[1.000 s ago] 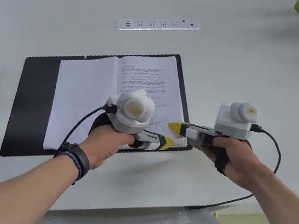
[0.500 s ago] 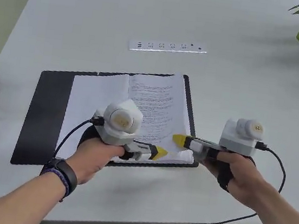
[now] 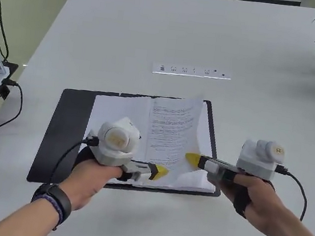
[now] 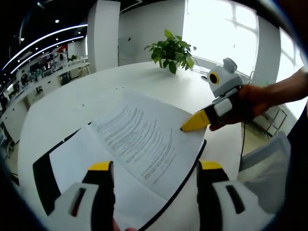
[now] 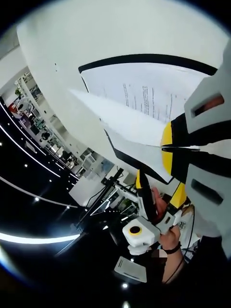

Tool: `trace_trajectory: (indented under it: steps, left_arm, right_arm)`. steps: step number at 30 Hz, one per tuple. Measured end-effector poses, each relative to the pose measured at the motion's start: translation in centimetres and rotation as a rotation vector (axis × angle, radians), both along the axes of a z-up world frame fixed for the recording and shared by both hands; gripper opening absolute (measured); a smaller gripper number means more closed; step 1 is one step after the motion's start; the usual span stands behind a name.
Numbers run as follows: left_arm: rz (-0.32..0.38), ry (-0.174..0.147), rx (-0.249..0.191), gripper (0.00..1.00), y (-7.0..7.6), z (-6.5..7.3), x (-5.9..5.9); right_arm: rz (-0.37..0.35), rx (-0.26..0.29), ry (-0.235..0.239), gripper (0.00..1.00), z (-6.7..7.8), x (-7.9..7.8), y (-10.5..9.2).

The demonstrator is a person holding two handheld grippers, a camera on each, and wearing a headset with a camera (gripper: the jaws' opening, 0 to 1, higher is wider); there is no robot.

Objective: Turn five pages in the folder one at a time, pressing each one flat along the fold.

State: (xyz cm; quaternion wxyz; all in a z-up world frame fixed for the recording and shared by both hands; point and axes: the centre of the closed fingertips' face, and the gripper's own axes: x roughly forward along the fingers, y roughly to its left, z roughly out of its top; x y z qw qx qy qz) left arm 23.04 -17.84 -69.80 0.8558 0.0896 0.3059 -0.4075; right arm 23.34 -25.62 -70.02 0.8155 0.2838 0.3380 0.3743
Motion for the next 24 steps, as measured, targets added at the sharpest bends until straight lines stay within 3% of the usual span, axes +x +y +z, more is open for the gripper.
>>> trace_trajectory:
  steps: [12,24]
  left_arm:
    - [0.088,-0.029,-0.02,0.69,4.8,1.2,-0.7]
    - [0.152,-0.044,-0.021,0.69,9.3,1.7,-1.3]
  right_arm:
    - [0.064,0.007,-0.037,0.0,2.0,0.4,4.3]
    - [0.12,0.004,-0.041,0.0,2.3,0.4,8.2]
